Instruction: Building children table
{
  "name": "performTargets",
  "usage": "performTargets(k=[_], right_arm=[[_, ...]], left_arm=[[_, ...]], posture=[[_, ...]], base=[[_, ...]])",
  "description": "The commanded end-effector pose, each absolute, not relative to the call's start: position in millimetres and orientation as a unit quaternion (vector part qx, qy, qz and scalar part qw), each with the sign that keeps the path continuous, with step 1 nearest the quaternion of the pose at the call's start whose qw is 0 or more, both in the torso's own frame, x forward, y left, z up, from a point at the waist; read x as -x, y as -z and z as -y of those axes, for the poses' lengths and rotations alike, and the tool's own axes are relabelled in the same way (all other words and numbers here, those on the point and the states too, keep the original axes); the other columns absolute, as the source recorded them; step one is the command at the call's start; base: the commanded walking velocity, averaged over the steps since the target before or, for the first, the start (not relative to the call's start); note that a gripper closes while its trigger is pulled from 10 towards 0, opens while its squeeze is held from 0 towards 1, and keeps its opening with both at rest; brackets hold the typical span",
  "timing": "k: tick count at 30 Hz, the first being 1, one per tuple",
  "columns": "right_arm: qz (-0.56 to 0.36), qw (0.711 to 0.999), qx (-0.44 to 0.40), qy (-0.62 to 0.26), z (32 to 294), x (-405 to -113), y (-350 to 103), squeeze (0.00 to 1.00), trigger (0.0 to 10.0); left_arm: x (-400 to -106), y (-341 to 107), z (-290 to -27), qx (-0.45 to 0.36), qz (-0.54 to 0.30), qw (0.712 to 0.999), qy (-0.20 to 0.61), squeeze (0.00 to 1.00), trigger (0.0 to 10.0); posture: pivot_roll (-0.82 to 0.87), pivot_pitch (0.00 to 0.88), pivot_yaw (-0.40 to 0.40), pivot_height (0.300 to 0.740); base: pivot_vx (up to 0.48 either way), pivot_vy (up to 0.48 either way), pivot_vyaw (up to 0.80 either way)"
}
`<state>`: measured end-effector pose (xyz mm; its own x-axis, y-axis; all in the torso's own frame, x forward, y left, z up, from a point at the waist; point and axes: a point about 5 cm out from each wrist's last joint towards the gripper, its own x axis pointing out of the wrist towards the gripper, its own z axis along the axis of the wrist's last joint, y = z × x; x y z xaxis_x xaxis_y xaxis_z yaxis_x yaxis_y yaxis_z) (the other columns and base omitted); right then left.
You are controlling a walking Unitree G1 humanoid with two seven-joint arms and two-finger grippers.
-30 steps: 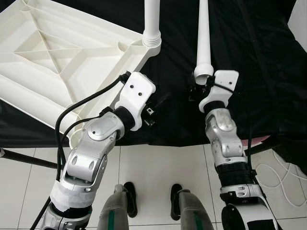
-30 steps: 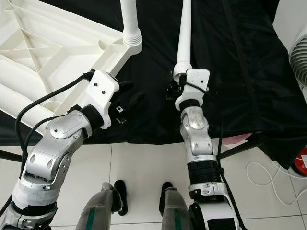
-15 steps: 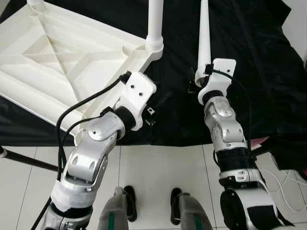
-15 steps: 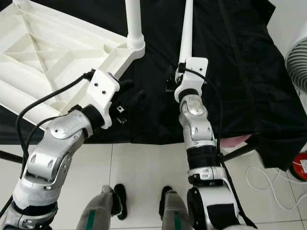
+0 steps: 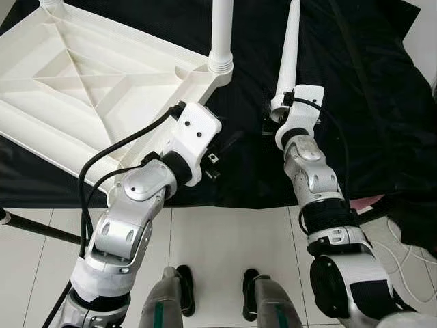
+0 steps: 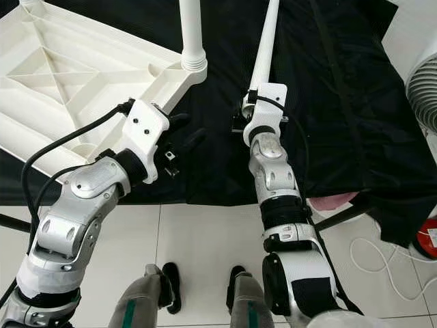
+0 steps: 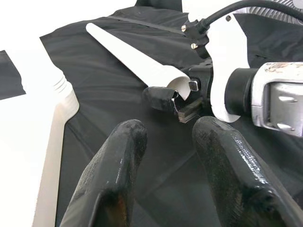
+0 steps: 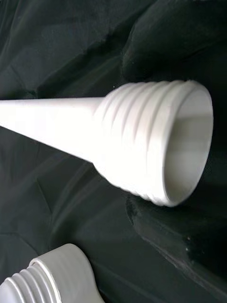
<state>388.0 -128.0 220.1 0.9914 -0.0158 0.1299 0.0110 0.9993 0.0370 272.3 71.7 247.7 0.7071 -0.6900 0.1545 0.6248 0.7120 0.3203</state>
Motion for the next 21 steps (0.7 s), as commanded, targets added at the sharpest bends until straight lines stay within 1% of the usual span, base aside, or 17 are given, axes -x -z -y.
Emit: performTargets(k=[1, 9, 15, 16, 17, 18, 21], right_arm=[[0.06, 0.998, -0.021, 0.019, 126, -390, -215, 0.0, 10.0], [0.065, 0.997, -0.018, 0.046, 123, -394, -216, 0.0, 10.0], [0.063, 0.996, 0.003, 0.058, 119, -393, -210, 0.0, 10.0], [0.057, 0.997, 0.007, 0.058, 119, -393, -207, 0.0, 4.5], [0.053, 0.997, 0.01, 0.059, 119, -393, -204, 0.0, 4.5], [0.05, 0.997, 0.01, 0.06, 119, -393, -202, 0.0, 0.0], [0.046, 0.997, 0.01, 0.061, 120, -393, -199, 0.0, 0.0]], left_arm=[[-273, -244, -74, -0.117, 0.129, 0.924, 0.342, 0.0, 10.0], [-273, -243, -74, -0.119, 0.128, 0.923, 0.342, 0.0, 10.0], [-272, -243, -74, -0.119, 0.126, 0.923, 0.343, 0.0, 10.0], [-272, -243, -74, -0.119, 0.126, 0.923, 0.343, 0.0, 10.0], [-272, -243, -73, -0.119, 0.126, 0.923, 0.343, 0.0, 10.0], [-272, -243, -73, -0.119, 0.127, 0.923, 0.343, 0.0, 10.0], [-271, -243, -73, -0.119, 0.128, 0.923, 0.343, 0.0, 10.0]], posture=[[0.03, 0.219, 0.055, 0.74], [0.03, 0.215, 0.056, 0.74], [0.04, 0.215, 0.06, 0.74], [0.04, 0.216, 0.057, 0.74], [0.04, 0.216, 0.057, 0.74], [0.05, 0.209, 0.053, 0.74], [0.05, 0.201, 0.052, 0.74]], base=[[0.0, 0.0, 0.0], [0.0, 0.0, 0.0], [0.0, 0.0, 0.0], [0.0, 0.0, 0.0], [0.0, 0.0, 0.0], [0.0, 0.0, 0.0], [0.0, 0.0, 0.0]])
